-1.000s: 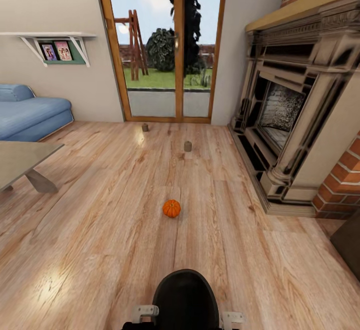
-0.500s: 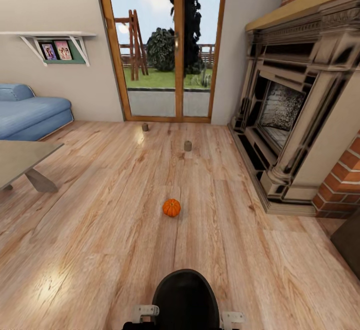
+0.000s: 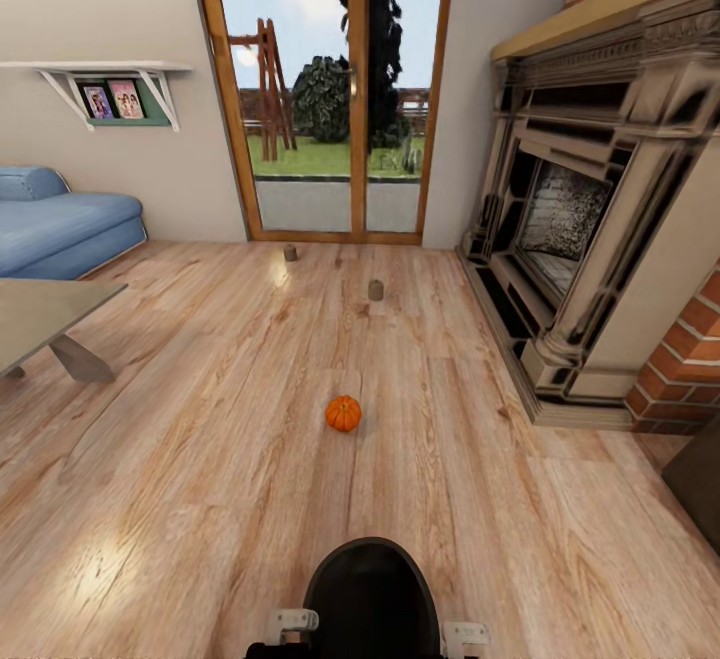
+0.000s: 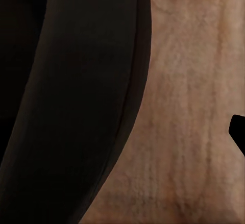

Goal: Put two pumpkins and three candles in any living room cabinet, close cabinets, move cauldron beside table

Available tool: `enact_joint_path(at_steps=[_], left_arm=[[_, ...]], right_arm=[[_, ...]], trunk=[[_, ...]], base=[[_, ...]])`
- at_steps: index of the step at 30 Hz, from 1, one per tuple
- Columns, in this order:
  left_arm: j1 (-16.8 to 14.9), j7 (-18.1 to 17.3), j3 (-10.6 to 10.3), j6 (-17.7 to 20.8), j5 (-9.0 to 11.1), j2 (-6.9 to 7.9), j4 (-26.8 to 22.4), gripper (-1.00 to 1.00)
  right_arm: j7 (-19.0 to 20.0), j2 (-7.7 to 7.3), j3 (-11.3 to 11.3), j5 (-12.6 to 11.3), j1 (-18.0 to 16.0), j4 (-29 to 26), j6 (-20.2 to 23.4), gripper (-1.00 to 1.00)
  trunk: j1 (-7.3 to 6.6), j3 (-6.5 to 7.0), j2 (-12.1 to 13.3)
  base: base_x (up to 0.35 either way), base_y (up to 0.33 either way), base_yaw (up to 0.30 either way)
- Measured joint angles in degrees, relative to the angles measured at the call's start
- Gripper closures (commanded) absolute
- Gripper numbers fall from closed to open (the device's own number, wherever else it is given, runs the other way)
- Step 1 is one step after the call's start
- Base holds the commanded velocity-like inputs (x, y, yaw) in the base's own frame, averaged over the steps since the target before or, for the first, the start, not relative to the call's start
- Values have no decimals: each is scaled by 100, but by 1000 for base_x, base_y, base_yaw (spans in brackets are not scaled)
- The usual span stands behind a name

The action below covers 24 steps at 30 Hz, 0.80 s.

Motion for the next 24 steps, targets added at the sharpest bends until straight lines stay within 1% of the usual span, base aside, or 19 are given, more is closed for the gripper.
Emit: enact_joint_path(at_steps=[9, 10, 24], left_arm=[[0, 2, 3, -5, -11, 1, 1, -100], [0, 2, 5, -6, -13, 1, 1, 100], [1, -5, 0, -8, -12, 3, 1, 100]], right_arm=[[-1, 0, 0, 2, 2, -2, 15, -100], [-1, -1, 0, 1, 2, -5, 19, -100], [2, 0, 0, 2, 1, -11, 28, -100]], trunk=[[0, 0, 0], [0, 0, 0], [0, 0, 0]], base=[[0, 0, 0], [0, 0, 0], [0, 0, 0]])
